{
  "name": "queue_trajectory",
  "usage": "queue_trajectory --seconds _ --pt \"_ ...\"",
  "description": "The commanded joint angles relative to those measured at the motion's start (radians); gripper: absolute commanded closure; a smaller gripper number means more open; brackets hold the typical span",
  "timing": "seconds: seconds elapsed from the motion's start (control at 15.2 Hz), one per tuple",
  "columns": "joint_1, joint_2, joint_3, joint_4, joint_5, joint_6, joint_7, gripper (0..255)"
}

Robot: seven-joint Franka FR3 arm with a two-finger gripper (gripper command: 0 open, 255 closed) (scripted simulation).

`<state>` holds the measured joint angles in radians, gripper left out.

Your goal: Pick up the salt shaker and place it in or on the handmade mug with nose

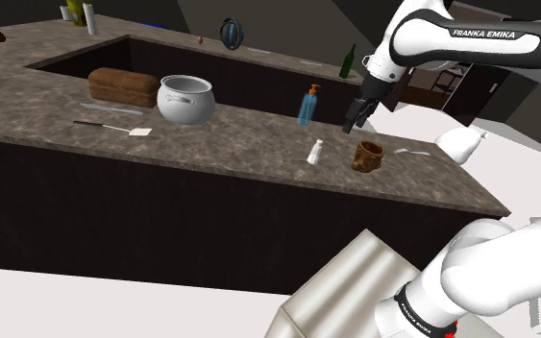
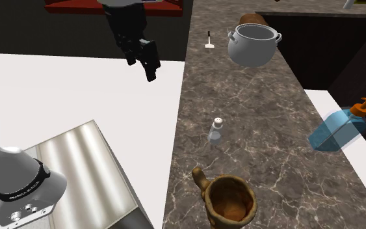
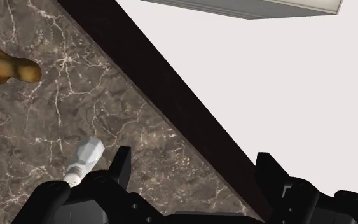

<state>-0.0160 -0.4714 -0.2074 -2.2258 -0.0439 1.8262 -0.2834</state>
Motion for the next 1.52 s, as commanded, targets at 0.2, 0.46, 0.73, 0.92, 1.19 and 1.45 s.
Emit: queue_trajectory --seconds 0.2,0.46,0.73,0.92,1.19,1.45 --pt "-0.003 0.166 -0.063 0.067 0.016 0.086 -0.085 0" --pt "-0.009 0.313 -0.108 0.144 0.051 0.139 -0.161 0" --pt "-0.023 0.468 -0.142 0.242 0.103 0.175 -0.240 0" --pt "-0.043 0.588 -0.156 0.331 0.150 0.189 -0.298 0" --pt "-0.083 0.751 -0.160 0.468 0.211 0.189 -0.365 0" --pt "-0.085 0.769 -0.155 0.438 0.221 0.237 -0.371 0"
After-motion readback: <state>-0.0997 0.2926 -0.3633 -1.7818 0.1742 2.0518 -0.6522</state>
